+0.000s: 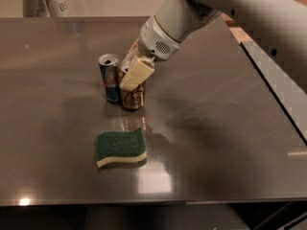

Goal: Move orange can near redbull can

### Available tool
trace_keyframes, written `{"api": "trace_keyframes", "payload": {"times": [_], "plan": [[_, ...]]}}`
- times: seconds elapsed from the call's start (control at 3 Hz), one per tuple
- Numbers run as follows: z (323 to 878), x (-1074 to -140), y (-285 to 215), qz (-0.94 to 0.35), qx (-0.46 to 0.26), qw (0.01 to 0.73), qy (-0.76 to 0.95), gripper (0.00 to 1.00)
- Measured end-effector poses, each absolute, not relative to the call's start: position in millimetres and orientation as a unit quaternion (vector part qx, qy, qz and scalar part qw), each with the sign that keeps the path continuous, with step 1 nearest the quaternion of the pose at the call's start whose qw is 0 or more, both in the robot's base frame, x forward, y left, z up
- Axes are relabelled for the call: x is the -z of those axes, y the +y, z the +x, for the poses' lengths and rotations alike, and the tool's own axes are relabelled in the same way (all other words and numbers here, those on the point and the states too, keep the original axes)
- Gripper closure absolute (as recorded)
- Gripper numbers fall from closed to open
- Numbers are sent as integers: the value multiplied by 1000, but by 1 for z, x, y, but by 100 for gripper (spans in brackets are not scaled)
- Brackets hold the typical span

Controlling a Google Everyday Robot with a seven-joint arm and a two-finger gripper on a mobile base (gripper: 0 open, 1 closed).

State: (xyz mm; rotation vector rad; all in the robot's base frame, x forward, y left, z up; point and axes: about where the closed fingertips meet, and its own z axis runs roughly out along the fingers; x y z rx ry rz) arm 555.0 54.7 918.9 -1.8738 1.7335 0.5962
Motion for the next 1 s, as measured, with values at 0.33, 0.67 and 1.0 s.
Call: {"api": "trace_keyframes", "payload": {"times": [0.33, 0.67, 1.0], "plan": [[558, -913, 55, -694, -216, 252, 639, 61], [557, -912, 57, -695, -217, 251, 638, 37], [557, -912, 58, -695, -218, 251, 637, 14]]}}
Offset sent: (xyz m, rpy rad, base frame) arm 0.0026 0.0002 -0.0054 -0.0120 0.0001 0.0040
